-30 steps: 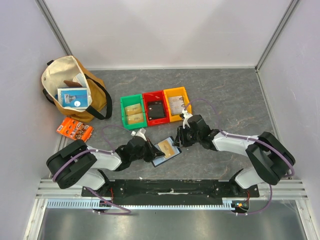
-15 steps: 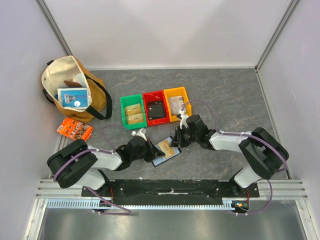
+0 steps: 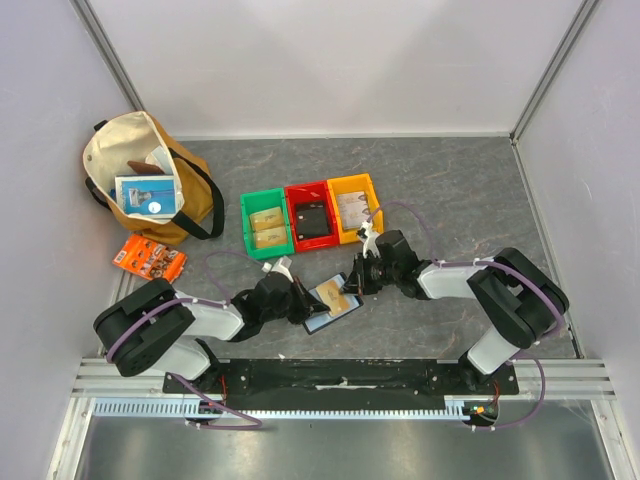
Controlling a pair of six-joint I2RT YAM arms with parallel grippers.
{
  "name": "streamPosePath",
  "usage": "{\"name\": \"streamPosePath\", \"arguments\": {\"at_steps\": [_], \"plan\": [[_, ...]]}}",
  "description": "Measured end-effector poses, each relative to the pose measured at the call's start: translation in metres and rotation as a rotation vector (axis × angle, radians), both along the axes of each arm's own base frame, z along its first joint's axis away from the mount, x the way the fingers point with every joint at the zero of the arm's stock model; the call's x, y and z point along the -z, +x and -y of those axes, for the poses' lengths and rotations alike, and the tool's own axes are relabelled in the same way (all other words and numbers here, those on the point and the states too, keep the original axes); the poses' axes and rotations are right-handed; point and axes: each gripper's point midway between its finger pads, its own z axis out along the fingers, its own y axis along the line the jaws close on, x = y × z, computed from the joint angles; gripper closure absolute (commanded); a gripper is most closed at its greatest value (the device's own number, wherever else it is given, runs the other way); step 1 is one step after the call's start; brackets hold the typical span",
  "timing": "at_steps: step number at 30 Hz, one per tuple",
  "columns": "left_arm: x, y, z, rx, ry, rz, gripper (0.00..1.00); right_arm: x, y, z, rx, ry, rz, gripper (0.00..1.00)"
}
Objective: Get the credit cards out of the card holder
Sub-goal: Remove the credit card from the card holder.
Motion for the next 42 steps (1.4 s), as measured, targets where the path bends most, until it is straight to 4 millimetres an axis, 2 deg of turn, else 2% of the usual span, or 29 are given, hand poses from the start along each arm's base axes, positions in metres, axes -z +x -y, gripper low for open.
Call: {"name": "streamPosePath", "arguments": {"at_steps": [30, 32, 35, 37, 42], "plan": [[0.0, -0.008, -0.016, -0.062, -0.014, -0.034, 0.98, 0.004, -0.004, 0.0, -0.015, 0.043, -0.054, 0.97], [0.0, -0.008, -0.016, -0.062, -0.014, -0.034, 0.94, 0.004, -0.004, 0.0, -0.014, 0.046, -0.054, 0.96], [0.0, -0.008, -0.016, -0.062, -0.014, -0.034, 0.77, 0.004, -0.004, 0.001, -0.014, 0.046, -0.054, 0.97], [0.0, -0.008, -0.016, -0.064, -0.018, -0.035, 0.71, 0.004, -0.004, 0.001, -0.014, 0.046, -0.054, 0.96], [-0.005, -0.006, -0.014, -0.063, -0.034, -0.024, 0.68, 0.004, -0.004, 0.0, -0.014, 0.049, -0.053, 0.96]]}}
